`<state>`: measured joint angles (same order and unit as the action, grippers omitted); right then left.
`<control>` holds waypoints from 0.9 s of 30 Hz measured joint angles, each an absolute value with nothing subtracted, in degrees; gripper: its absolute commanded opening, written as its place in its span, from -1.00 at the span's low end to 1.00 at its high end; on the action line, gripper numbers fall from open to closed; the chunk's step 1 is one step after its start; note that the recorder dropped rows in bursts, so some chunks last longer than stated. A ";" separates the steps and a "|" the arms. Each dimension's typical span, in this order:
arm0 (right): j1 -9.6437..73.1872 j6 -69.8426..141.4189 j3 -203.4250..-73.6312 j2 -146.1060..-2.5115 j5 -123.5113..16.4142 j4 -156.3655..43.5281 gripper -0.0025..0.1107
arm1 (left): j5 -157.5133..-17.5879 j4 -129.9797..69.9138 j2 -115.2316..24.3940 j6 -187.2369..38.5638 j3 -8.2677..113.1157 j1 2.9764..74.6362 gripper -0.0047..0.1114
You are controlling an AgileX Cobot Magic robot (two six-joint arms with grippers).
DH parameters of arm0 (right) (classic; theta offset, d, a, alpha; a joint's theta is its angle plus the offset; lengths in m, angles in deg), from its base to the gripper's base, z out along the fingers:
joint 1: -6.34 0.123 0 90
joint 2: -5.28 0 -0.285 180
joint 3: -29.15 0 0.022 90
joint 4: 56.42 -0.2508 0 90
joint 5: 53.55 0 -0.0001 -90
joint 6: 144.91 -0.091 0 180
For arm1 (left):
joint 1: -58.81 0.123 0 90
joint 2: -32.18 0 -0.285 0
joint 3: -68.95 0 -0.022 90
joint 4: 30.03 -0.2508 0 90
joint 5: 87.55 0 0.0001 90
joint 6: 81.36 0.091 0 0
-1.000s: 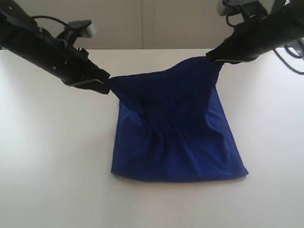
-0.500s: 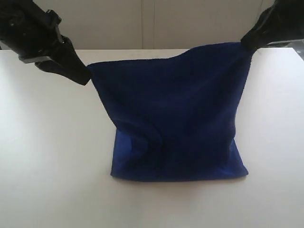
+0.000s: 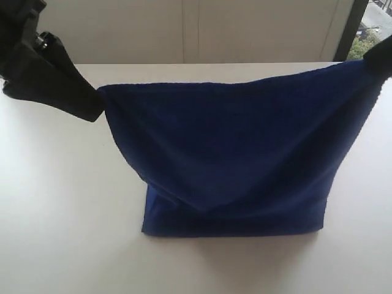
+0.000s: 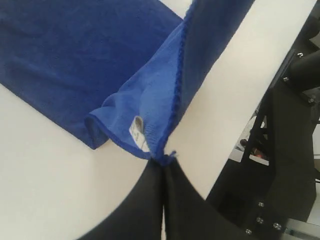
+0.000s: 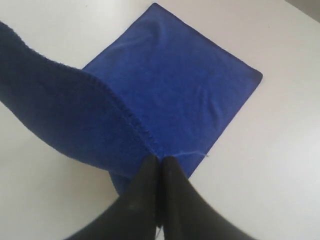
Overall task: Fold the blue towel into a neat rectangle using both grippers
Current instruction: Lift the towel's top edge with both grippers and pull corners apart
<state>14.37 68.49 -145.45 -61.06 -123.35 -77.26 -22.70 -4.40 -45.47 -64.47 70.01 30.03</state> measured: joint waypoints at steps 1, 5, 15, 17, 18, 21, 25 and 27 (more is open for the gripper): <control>14.37 68.49 -145.20 -60.08 -123.47 -77.26 -0.96 | -22.70 -4.40 -44.88 -64.91 70.01 29.88 -0.92; 14.37 68.21 -142.99 -57.64 -123.47 -77.26 -0.96 | -22.70 -4.40 -43.62 -66.33 70.01 29.66 -0.92; 14.37 68.09 -137.75 -57.26 -123.67 -77.26 -0.96 | -22.70 -7.42 -43.45 -69.07 67.80 29.55 -0.92; 14.37 68.09 -137.75 -57.26 -123.67 -77.26 -0.96 | -22.70 -7.31 -43.45 -69.19 68.05 29.55 -0.92; 14.37 68.09 -137.75 -57.26 -123.67 -77.26 -0.96 | -22.70 -7.03 -43.35 -69.19 68.30 29.55 -0.92; 14.37 68.09 -137.75 -57.26 -123.67 -77.26 -0.96 | -22.70 -4.50 -42.96 -69.28 69.38 29.55 -0.92; 14.37 68.09 -137.75 -57.14 -123.67 -77.26 -0.96 | -22.70 -0.23 -41.97 -69.28 69.74 29.55 -0.92; 14.37 68.09 -137.75 -56.77 -123.67 -77.26 -0.96 | -22.70 0.43 -41.75 -69.28 69.74 29.55 -0.92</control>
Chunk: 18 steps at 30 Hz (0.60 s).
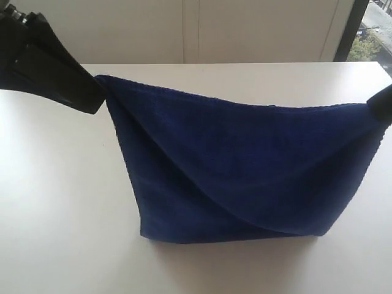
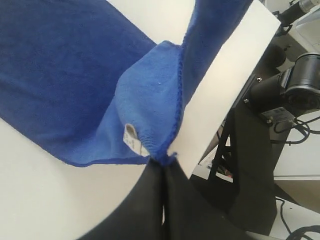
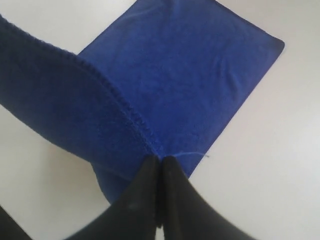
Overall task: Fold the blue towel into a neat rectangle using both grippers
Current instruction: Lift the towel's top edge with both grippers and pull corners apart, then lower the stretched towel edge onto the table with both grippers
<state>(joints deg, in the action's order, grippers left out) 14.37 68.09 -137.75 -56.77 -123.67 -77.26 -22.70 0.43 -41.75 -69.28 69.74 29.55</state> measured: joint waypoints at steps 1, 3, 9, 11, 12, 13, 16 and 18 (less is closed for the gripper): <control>14.37 68.09 -137.75 -56.49 -123.67 -77.26 -0.96 | -22.70 0.43 -41.66 -69.42 69.74 29.55 -0.92; 14.37 68.09 -137.75 -55.78 -123.67 -77.26 -0.96 | -22.70 0.43 -41.66 -69.89 69.74 29.55 -0.92; 14.37 68.09 -139.83 -54.50 -123.67 -77.17 -0.96 | -22.70 0.33 -41.63 -70.37 67.75 29.55 -0.92; 14.37 68.09 -139.85 -54.20 -123.67 -77.03 -0.96 | -22.70 0.35 -41.63 -70.37 66.47 29.55 -0.92; 14.37 68.09 -139.85 -54.20 -123.67 -76.89 -0.96 | -22.70 0.21 -41.63 -70.37 65.77 29.55 -0.92; 14.37 68.09 -139.85 -54.31 -123.67 -76.79 -0.96 | -22.70 0.21 -41.63 -70.37 65.02 29.55 -0.92; 14.37 68.18 -138.94 -55.16 -123.67 -76.44 -0.96 | -22.70 -0.04 -41.63 -69.94 62.65 29.55 -0.92; 14.37 68.18 -138.00 -55.87 -123.43 -75.83 -0.96 | -23.06 -0.88 -41.63 -69.55 61.18 29.55 -0.92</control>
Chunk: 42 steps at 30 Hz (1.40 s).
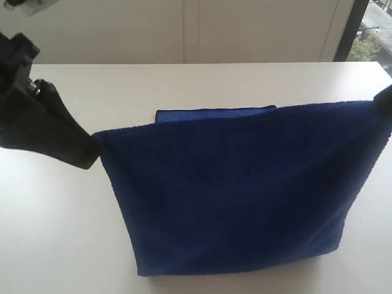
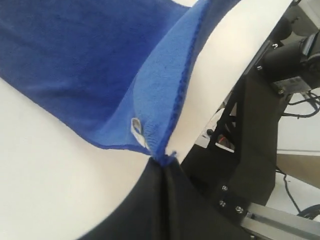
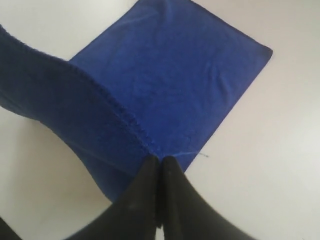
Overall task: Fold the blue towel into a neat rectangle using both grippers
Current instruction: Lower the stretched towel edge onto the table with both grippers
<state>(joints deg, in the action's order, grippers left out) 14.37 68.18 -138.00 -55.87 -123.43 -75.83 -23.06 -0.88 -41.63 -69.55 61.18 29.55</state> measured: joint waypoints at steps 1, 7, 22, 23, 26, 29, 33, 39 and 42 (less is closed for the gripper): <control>14.37 68.18 -137.46 -56.24 -122.80 -75.39 -0.96 | -23.57 -1.40 -41.63 -69.32 60.83 29.55 -0.92; 14.37 68.18 -134.74 -59.77 -113.35 -74.66 -0.96 | -36.63 -8.59 -43.13 -68.28 59.78 29.55 -0.92; 14.37 64.70 -132.98 -83.80 -86.34 -73.91 -0.96 | -56.16 -13.67 -62.94 -66.21 63.53 32.27 -0.92; 14.37 64.70 -133.49 -84.80 -85.45 -73.91 -0.96 | -56.58 -13.77 -63.74 -66.21 64.28 32.70 -0.92; 14.37 64.65 -135.04 -87.29 -84.11 -73.91 -0.96 | -57.67 -14.02 -65.36 -66.09 65.69 33.22 -0.92; 14.37 64.56 -137.05 -88.69 -83.98 -73.91 -0.96 | -58.21 -14.40 -66.95 -65.30 66.97 33.31 -0.92; 14.37 63.65 -141.04 -89.47 -83.58 -73.60 -0.96 | -59.92 -14.71 -69.57 -64.67 71.44 33.83 -0.92; 14.37 63.07 -142.63 -95.36 -82.12 -73.60 -0.96 | -60.75 -14.71 -75.44 -64.67 74.53 35.32 -0.92; 14.37 62.31 -143.04 -98.94 -80.99 -73.35 -0.96 | -61.18 -14.86 -77.87 -64.67 75.60 35.32 -0.92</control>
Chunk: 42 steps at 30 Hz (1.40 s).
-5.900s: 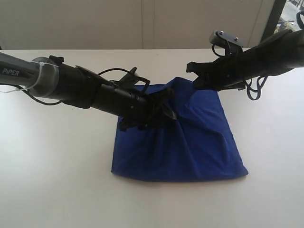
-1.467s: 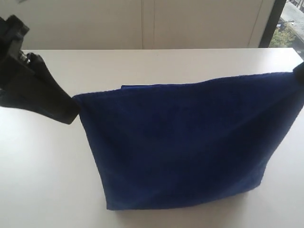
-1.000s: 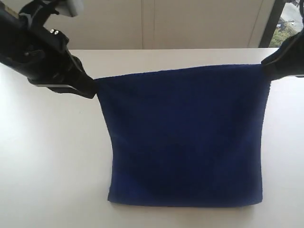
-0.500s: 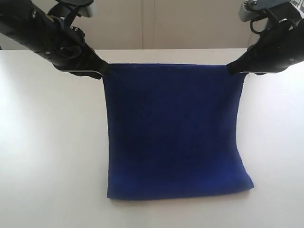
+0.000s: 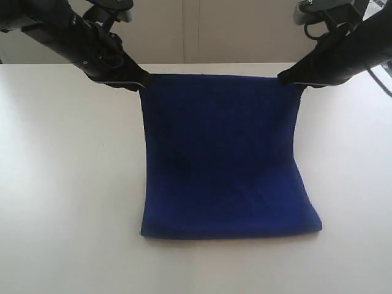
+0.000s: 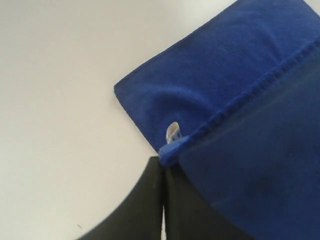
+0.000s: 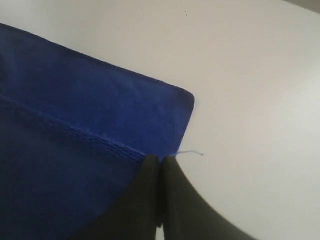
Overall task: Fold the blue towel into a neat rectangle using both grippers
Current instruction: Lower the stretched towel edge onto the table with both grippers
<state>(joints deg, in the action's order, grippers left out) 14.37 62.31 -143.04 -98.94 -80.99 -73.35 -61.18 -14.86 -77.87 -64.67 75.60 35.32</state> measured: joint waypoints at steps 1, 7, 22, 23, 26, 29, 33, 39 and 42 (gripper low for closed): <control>14.37 62.22 -143.26 -99.61 -80.77 -73.09 -0.96 | -61.18 -14.86 -78.40 -64.67 76.11 35.32 -0.92; 14.37 59.64 -147.58 -100.62 -80.61 -70.42 -0.96 | -61.38 -14.97 -80.82 -63.99 80.50 35.82 -0.92; 13.33 55.72 -154.51 -114.61 -75.61 -68.95 -0.96 | -66.78 -12.12 -94.56 -63.39 88.96 37.83 -0.92; 13.33 55.60 -154.64 -115.24 -74.94 -68.95 -0.96 | -67.35 -12.12 -95.23 -63.39 89.26 37.83 -0.92; 13.33 55.60 -155.26 -117.37 -72.33 -68.95 -0.96 | -69.17 -12.00 -97.46 -63.34 89.96 37.83 -0.92; 13.33 55.60 -155.46 -119.07 -69.87 -68.95 -0.96 | -71.92 -11.89 -99.25 -63.34 90.20 37.83 -0.92; 13.33 55.60 -156.11 -121.19 -67.95 -68.95 -0.96 | -74.31 -11.89 -101.10 -63.34 90.20 37.83 -0.92; 13.33 55.60 -156.25 -123.13 -65.04 -68.95 -0.96 | -77.65 -11.89 -103.20 -63.34 90.20 37.73 -0.92; 13.33 55.60 -156.25 -123.62 -63.79 -68.95 -0.96 | -79.19 -11.89 -104.09 -63.34 90.20 37.65 -0.92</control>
<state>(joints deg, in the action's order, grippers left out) 13.33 55.60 -156.25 -123.62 -63.79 -68.95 -79.19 -11.89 -104.09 -63.34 90.20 37.65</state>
